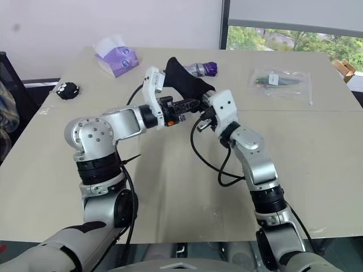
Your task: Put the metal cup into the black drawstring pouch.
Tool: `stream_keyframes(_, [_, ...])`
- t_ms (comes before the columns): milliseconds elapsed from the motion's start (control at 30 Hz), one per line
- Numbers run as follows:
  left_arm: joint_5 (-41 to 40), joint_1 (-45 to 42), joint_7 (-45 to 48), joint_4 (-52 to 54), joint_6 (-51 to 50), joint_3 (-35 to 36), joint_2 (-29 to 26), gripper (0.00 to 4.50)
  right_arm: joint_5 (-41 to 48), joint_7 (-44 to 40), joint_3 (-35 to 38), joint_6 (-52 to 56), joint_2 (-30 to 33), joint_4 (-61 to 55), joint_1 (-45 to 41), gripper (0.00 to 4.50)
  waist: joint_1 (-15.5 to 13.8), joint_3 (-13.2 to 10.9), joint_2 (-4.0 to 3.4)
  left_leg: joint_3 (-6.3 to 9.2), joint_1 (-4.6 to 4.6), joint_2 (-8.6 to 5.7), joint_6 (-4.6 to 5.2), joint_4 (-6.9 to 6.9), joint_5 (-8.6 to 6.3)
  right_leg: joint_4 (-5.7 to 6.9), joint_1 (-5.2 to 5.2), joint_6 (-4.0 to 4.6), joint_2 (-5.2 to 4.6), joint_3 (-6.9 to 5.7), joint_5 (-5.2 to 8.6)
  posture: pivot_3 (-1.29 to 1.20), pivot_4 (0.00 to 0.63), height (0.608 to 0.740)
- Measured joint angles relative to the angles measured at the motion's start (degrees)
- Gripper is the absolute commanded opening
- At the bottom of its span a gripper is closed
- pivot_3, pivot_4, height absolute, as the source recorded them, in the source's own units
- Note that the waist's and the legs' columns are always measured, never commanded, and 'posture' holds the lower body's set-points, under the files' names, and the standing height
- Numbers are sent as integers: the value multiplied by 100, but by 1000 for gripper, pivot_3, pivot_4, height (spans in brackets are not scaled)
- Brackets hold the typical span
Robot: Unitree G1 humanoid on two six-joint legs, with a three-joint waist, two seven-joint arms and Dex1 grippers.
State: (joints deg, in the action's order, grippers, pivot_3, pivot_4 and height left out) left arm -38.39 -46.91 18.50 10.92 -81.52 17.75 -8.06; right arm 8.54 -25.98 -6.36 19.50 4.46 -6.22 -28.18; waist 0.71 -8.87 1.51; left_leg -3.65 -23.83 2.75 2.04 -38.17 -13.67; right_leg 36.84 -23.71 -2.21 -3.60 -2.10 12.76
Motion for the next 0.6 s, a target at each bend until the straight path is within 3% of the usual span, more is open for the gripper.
stream_keyframes(100, [-98,16,76,0,86,2,-106,0,173,-103,56,-167,-25,20,41,38,0,-1,-1,0,0,1,1,1,0,0,0,0,0,0,0,0,150,740])
stream_keyframes(200, [-208,87,160,-9,95,-3,-166,0,-189,-127,-174,-591,236,160,15,38,2,-1,-1,-3,1,0,0,1,0,-1,0,0,-1,2,0,0,150,740])
stream_keyframes(600, [-653,195,231,-35,108,-4,-123,0,-3353,28,-1970,-3236,1854,1756,-1034,38,11,-6,1,-11,4,-1,-9,4,6,-3,-2,0,0,10,1,0,150,740])
